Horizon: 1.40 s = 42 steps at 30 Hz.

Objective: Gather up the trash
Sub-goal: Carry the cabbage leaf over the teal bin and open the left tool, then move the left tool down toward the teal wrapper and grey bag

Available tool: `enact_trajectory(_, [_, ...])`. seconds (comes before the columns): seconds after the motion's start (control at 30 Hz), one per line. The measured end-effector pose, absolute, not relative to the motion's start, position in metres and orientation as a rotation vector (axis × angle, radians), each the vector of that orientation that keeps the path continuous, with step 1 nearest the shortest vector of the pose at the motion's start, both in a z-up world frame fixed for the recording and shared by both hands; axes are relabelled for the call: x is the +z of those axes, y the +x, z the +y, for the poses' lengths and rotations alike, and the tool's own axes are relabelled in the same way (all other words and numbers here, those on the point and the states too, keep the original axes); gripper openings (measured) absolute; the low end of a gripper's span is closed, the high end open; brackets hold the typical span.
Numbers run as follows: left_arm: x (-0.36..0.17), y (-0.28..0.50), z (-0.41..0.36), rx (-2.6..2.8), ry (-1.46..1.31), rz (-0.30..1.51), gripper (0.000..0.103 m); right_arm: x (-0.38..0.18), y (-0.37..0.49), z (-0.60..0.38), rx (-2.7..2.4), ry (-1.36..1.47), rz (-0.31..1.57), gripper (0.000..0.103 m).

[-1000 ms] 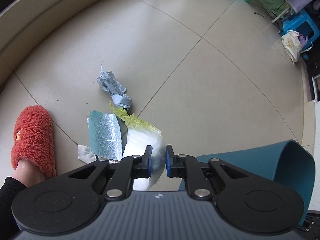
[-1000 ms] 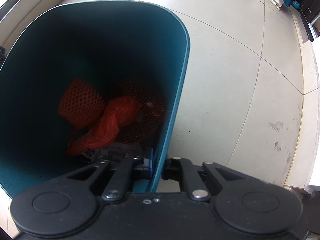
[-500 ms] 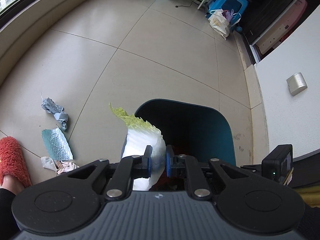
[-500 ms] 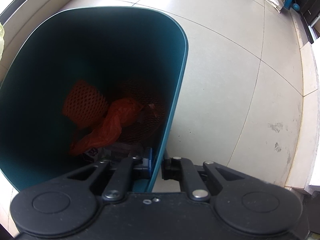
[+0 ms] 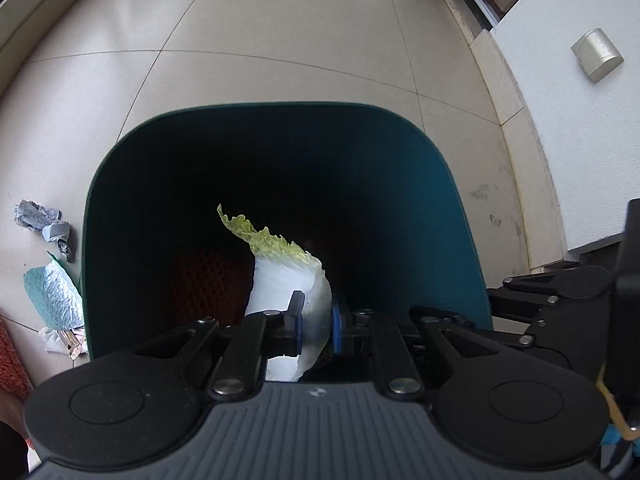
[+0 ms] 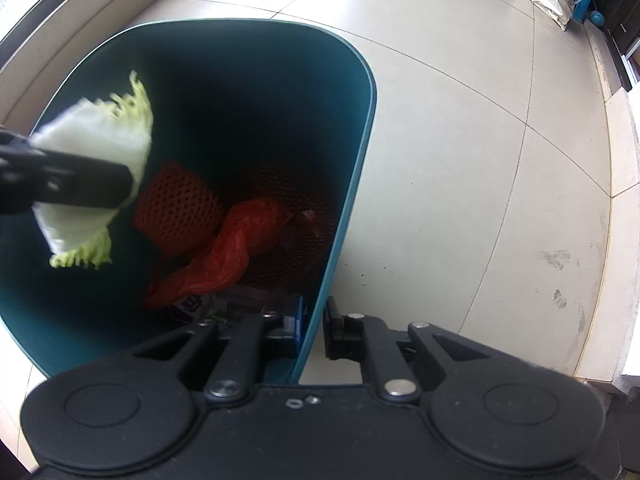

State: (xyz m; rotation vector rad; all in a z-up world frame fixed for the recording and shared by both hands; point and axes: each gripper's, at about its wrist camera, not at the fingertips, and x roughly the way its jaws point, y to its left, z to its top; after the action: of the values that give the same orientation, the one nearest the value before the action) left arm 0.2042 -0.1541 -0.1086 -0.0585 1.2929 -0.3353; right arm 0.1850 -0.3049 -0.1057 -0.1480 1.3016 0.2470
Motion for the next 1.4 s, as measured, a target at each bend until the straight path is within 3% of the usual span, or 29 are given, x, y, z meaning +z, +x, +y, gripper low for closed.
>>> enact_trajectory(0.23, [-0.146, 0.21, -0.157, -0.307, -0.012, 1.348, 0.013, -0.108, 0.185, -0.312, 0.257, -0.133, 1.301, 0.01])
enact_trajectory(0.63, [-0.132, 0.191, -0.142, -0.325, -0.027, 1.323, 0.015, -0.109, 0.186, -0.31, 0.252, -0.137, 1.303, 0.01])
enact_trajectory(0.77, [-0.107, 0.174, -0.132, -0.34, -0.05, 1.258, 0.034, -0.108, 0.186, -0.309, 0.251, -0.135, 1.304, 0.01])
enact_trajectory(0.87, [-0.088, 0.161, -0.12, -0.349, -0.085, 1.198, 0.07, -0.108, 0.186, -0.308, 0.247, -0.136, 1.305, 0.01])
enact_trajectory(1.2, [-0.044, 0.163, -0.047, -0.199, -0.173, 1.086, 0.075, -0.11, 0.185, -0.307, 0.245, -0.136, 1.307, 0.01])
enact_trajectory(1.4, [-0.059, 0.202, 0.023, -0.028, -0.195, 1.087, 0.075, -0.109, 0.188, -0.308, 0.239, -0.125, 1.312, 0.01])
